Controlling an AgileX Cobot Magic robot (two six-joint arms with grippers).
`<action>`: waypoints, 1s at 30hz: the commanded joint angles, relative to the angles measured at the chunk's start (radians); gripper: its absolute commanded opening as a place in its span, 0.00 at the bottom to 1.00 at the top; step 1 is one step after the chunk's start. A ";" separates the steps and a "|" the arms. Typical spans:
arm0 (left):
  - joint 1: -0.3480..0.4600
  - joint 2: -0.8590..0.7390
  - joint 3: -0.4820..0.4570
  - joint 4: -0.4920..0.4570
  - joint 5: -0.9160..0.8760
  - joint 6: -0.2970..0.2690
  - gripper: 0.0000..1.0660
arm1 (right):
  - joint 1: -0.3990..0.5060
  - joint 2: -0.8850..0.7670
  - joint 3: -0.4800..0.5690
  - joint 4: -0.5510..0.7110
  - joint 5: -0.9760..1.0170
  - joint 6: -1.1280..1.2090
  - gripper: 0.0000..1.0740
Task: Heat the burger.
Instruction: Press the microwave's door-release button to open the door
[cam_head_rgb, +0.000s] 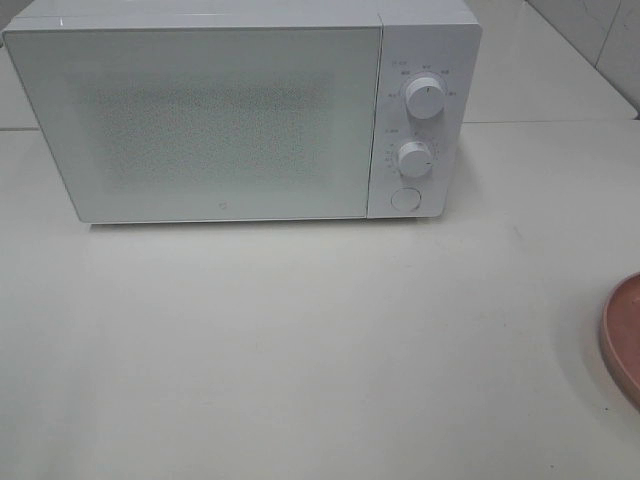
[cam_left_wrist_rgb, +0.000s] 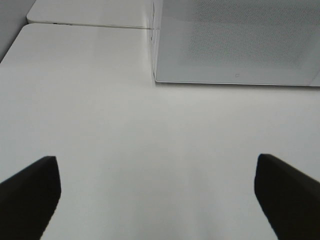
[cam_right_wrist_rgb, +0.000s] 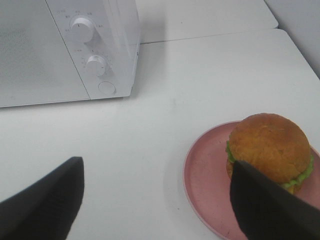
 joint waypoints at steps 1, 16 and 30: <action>0.001 -0.018 0.002 0.003 -0.008 0.001 0.92 | -0.005 0.070 -0.023 0.006 -0.031 0.009 0.70; 0.001 -0.018 0.002 0.003 -0.008 0.001 0.92 | -0.005 0.288 -0.023 -0.006 -0.207 -0.003 0.70; 0.001 -0.018 0.002 0.003 -0.008 0.001 0.92 | -0.005 0.457 -0.009 -0.006 -0.362 -0.004 0.70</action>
